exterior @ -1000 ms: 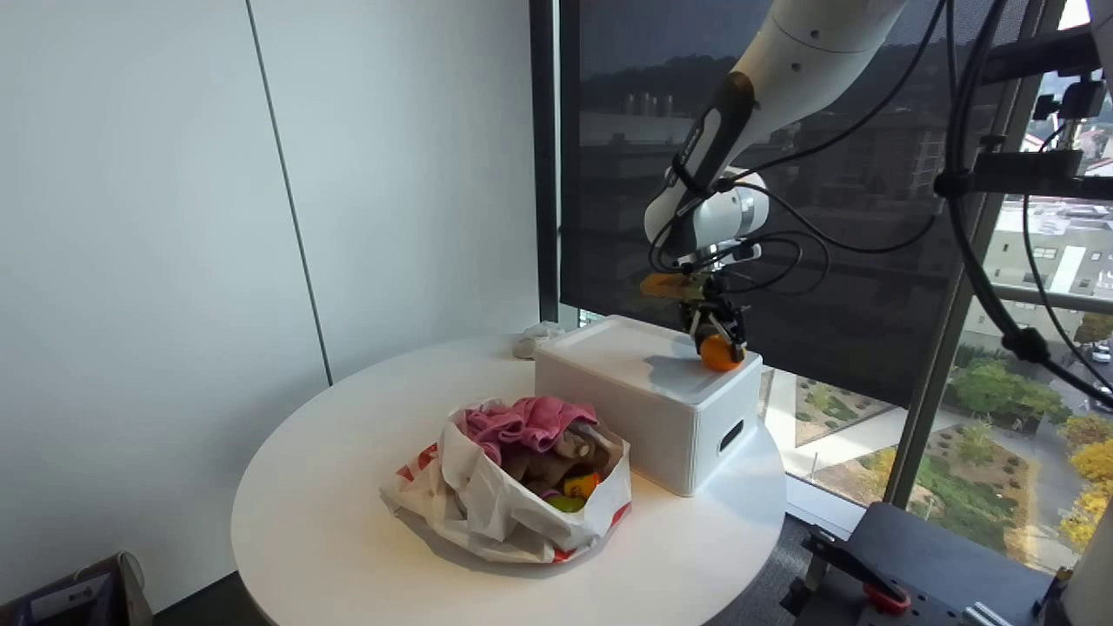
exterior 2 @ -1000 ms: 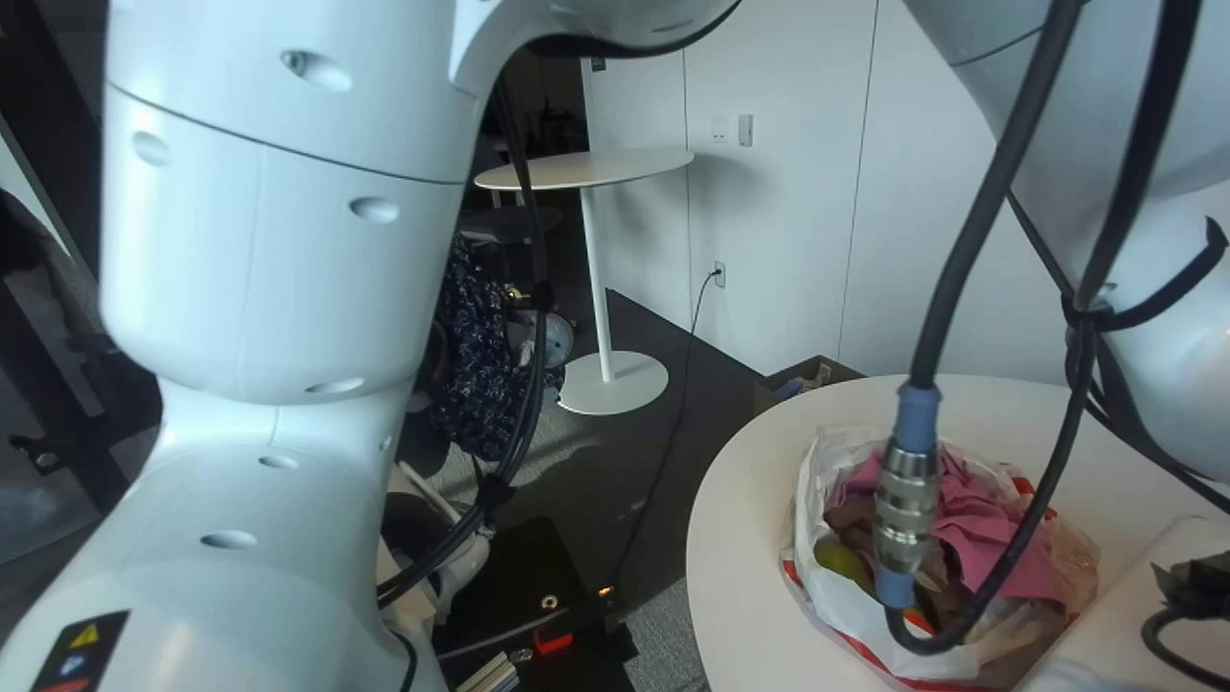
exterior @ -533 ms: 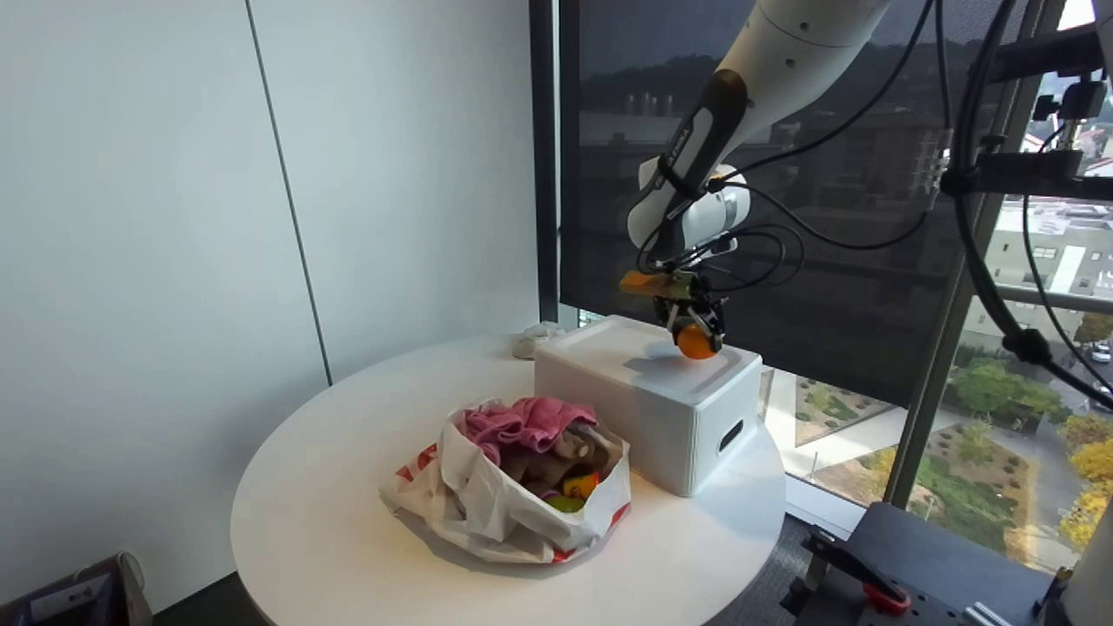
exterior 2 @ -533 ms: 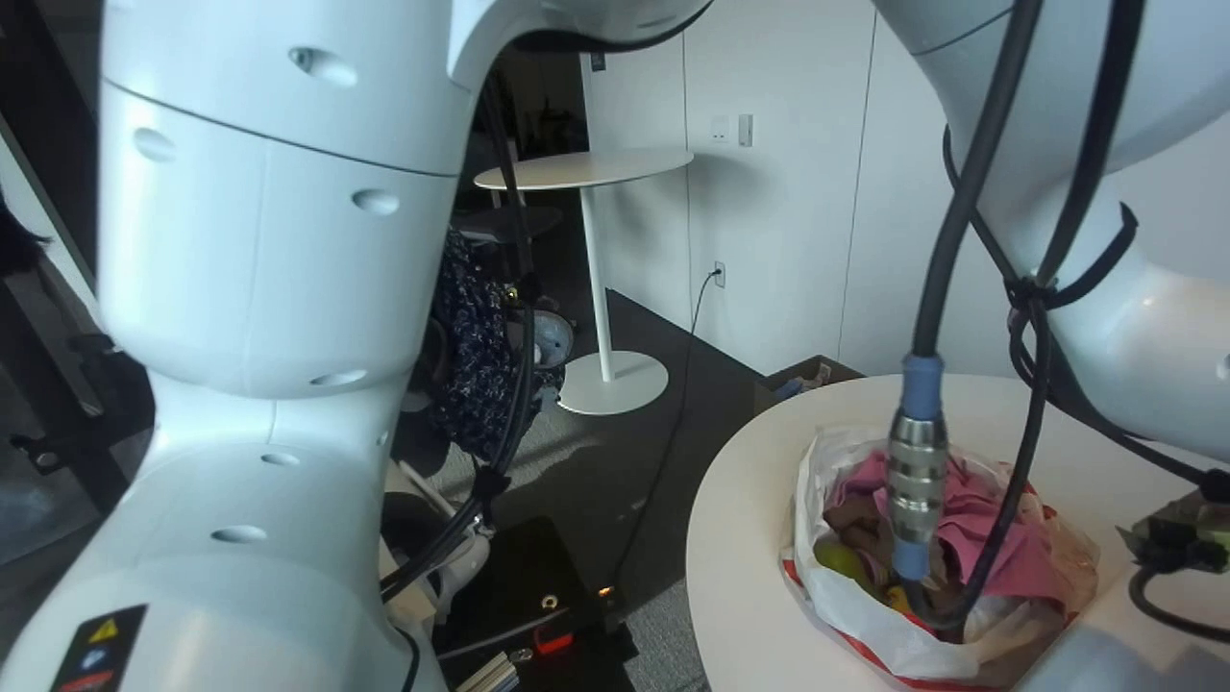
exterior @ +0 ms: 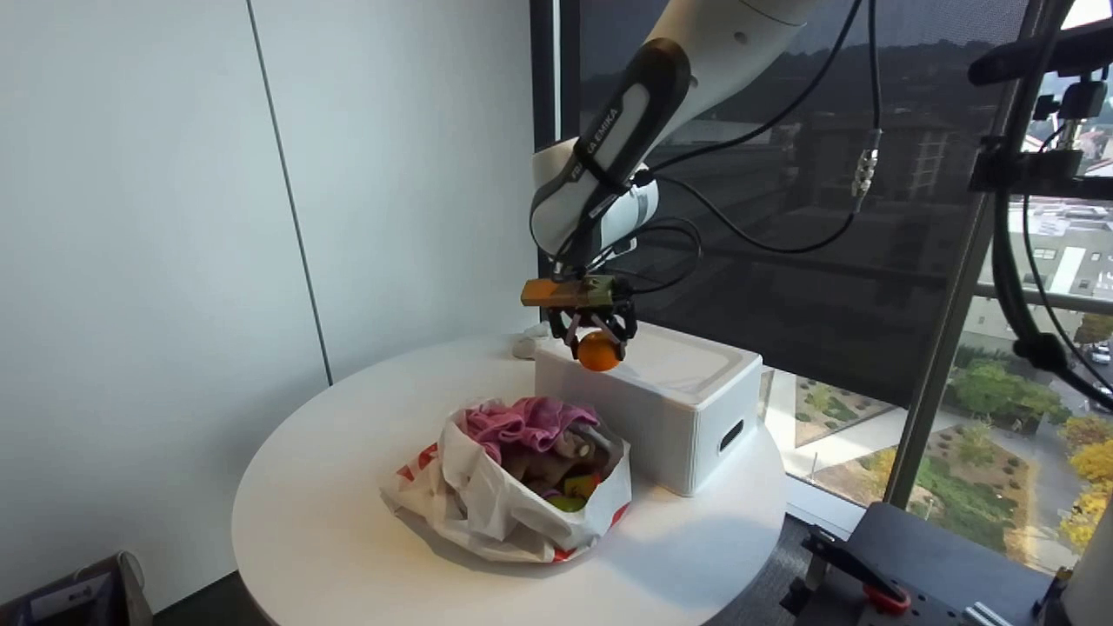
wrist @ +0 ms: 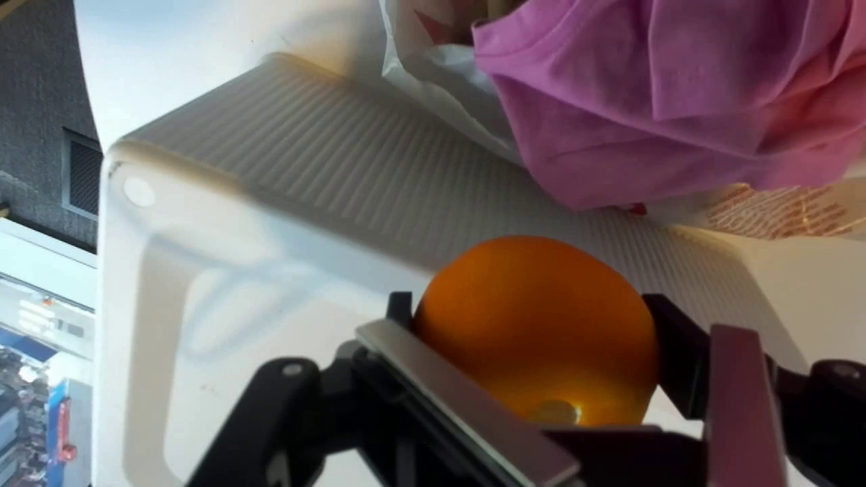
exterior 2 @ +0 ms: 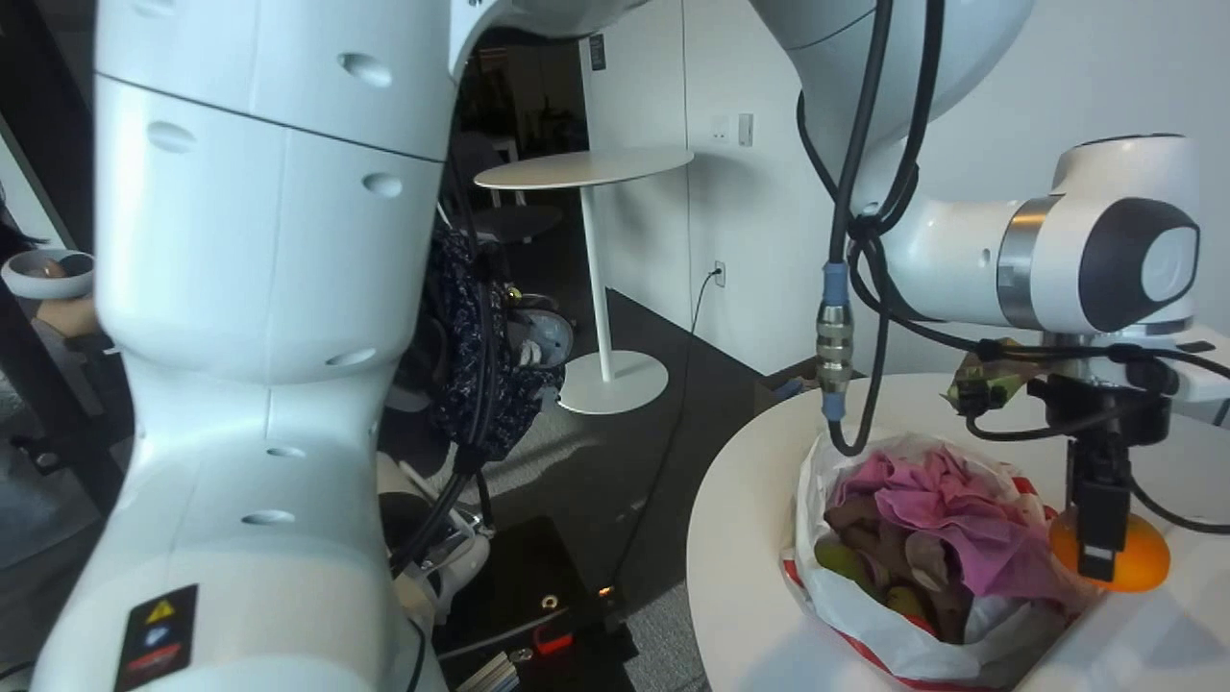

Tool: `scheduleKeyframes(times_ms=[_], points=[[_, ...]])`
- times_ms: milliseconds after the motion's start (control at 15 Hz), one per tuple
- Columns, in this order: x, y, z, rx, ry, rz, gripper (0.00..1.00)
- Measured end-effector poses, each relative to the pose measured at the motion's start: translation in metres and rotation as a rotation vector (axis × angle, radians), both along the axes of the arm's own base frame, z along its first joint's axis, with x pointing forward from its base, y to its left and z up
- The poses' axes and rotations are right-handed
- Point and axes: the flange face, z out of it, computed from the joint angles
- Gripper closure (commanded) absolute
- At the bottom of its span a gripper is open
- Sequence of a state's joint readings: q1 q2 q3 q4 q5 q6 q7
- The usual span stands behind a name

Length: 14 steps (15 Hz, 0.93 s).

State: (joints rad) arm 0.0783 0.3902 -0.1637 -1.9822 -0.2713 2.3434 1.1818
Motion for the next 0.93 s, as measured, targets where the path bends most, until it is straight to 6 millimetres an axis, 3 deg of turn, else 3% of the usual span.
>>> scheduleKeyframes(times_ms=[133,267,933], points=[[0.001,0.029,-0.004,0.016,0.024,0.113,0.42],[0.0,0.046,-0.01,0.032,0.055,0.224,0.42],[-0.026,0.083,-0.063,0.084,0.272,0.741,0.42]])
